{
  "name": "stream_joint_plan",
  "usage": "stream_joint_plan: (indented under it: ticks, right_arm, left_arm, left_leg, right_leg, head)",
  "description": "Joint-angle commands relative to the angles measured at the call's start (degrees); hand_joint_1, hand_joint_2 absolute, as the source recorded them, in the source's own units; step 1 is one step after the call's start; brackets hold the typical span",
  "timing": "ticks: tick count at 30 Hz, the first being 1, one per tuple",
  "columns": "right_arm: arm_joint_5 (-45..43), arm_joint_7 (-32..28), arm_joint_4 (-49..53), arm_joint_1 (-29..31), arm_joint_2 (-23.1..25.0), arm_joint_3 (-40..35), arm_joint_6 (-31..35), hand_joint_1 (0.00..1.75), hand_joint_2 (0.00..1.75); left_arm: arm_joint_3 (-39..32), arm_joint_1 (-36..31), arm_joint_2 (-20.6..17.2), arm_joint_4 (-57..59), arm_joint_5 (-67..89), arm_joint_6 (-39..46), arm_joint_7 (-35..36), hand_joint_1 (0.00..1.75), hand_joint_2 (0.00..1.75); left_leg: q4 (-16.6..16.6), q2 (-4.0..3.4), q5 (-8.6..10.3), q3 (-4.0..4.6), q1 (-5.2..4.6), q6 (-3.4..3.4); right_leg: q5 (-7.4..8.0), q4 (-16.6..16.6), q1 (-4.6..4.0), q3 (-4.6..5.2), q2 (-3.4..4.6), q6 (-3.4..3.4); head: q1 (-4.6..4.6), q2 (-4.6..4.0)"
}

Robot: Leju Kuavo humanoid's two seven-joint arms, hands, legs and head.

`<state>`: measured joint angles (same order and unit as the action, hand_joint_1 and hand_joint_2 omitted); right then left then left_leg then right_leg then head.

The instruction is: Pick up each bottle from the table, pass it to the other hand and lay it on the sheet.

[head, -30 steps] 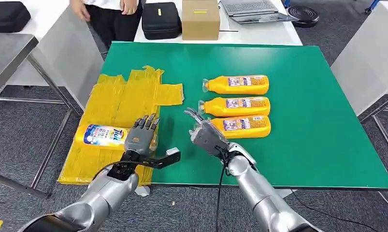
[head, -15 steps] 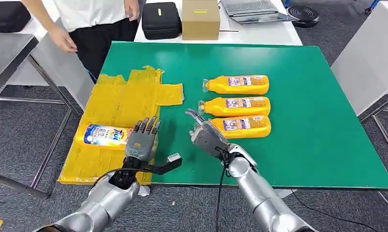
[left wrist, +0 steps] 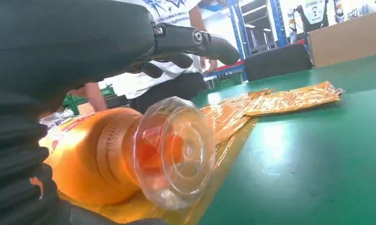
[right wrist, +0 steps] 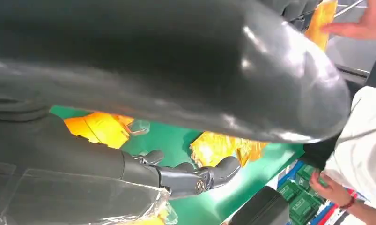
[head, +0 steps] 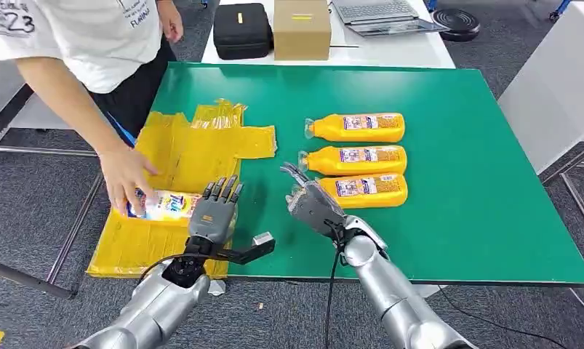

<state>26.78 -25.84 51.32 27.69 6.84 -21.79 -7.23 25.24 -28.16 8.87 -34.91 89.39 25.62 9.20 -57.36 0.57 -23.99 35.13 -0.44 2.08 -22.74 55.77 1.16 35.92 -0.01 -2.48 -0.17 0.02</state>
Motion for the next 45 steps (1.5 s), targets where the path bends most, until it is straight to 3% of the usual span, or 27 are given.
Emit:
stream_joint_plan:
  ticks: [1, 14, 19, 25, 33, 38, 39, 45]
  right_arm:
    - [0.82, 0.24, -1.4, 1.47, 0.03, 1.29, -0.05, 0.0, 0.0]
    - [1.13, 0.13, 1.02, -1.19, -1.13, 1.73, 0.92, 0.0, 0.0]
    - [1.29, 0.38, 3.38, -3.37, -1.65, 2.44, 1.27, 0.0, 0.0]
    - [4.84, 2.16, 4.31, -2.61, -3.81, 2.75, 3.95, 0.0, 0.0]
    - [4.92, 2.15, 4.55, -2.74, -3.97, 3.2, 3.98, 0.0, 0.0]
    - [12.46, 5.66, 3.26, 1.73, -4.7, 4.3, 6.74, 0.0, 0.0]
    - [13.91, 6.4, 2.84, 3.11, -4.75, 4.84, 6.66, 0.0, 1.75]
    - [18.64, 6.82, 6.75, 1.14, -10.63, 4.61, 7.22, 0.0, 1.75]
  left_arm:
    - [0.1, 2.09, -3.21, -12.27, -0.18, 0.03, -0.76, 0.0, 1.75]
    - [-1.73, 7.46, -5.64, -28.4, -2.65, -2.74, -3.19, 0.0, 1.75]
    - [-2.5, 9.52, -6.01, -33.26, -7.53, 1.35, -5.9, 0.0, 1.75]
    - [-6.51, 13.39, -3.62, -37.47, -37.92, -1.37, -19.88, 0.0, 1.75]
    - [-6.57, 14.13, -3.95, -37.02, -38.6, -0.81, -20.88, 0.0, 1.75]
    - [-14.7, 16.01, -0.01, -35.2, -64.72, -4.4, -32.57, 0.0, 1.75]
    - [-15.74, 15.51, 0.32, -33.97, -67.75, -5.37, -34.04, 0.0, 1.75]
    - [-15.16, 15.68, -0.53, -31.7, -73.2, -8.77, -35.53, 0.0, 1.75]
  left_leg:
    - [-0.02, -0.07, -0.11, -0.18, 0.06, -0.1]
    - [-0.04, -0.12, -0.21, -0.35, 0.12, -0.15]
    - [0.02, -0.03, -0.07, -0.13, 0.06, -0.08]
    - [0.01, -0.04, -0.09, -0.16, 0.04, -0.08]
    - [-0.02, -0.02, -0.19, -0.36, 0.09, -0.13]
    - [0.0, -0.1, -0.1, -0.18, 0.01, -0.07]
    - [-0.05, -0.15, -0.17, -0.26, 0.05, -0.1]
    - [0.01, 0.09, -0.14, -0.38, 0.08, -0.11]
  right_leg:
    - [-0.09, 0.0, -0.07, -0.18, 0.03, 0.09]
    - [-0.17, 0.01, -0.13, -0.35, 0.07, 0.13]
    - [-0.05, -0.06, -0.07, -0.15, 0.0, 0.07]
    - [-0.08, -0.03, -0.04, -0.17, 0.0, 0.07]
    - [-0.17, -0.03, -0.1, -0.38, -0.03, 0.13]
    - [-0.07, -0.02, -0.02, -0.16, 0.06, 0.07]
    - [-0.11, 0.01, -0.06, -0.24, 0.1, 0.09]
    - [-0.16, -0.08, -0.1, -0.44, -0.14, 0.11]
  head:
    - [0.0, 0.0]
    - [0.0, 0.0]
    - [0.0, 0.0]
    - [0.0, 0.0]
    - [0.02, 0.0]
    - [0.0, 0.0]
    - [0.0, 0.0]
    - [0.0, 0.0]
